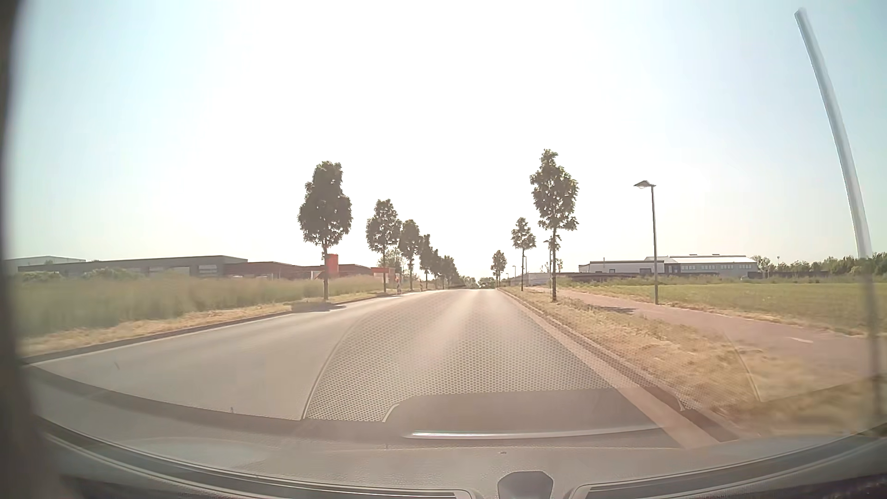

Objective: Follow the waypoints while adhering to traffic rules and regulations

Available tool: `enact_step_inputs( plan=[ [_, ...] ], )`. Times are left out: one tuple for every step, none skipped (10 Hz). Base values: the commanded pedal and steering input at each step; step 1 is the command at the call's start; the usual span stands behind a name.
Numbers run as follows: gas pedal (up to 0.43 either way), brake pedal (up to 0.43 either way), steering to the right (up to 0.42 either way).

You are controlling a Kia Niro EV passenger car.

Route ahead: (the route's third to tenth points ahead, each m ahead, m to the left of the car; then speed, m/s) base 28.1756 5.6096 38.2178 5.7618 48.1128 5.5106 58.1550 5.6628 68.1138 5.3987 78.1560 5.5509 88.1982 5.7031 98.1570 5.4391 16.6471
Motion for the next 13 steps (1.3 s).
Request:
enact_step_inputs(
  plan=[
    [0.248,0.006,0.000],
    [0.248,0.006,0.000],
    [0.248,0.006,0.000],
    [0.248,0.006,0.000],
    [0.240,0.006,0.000],
    [0.240,0.006,0.000],
    [0.228,0.006,0.000],
    [0.220,0.006,0.000],
    [0.209,0.006,0.000],
    [0.209,0.006,0.000],
    [0.209,0.006,0.000],
    [0.209,0.006,0.000],
    [0.209,0.006,0.001]
  ],
)
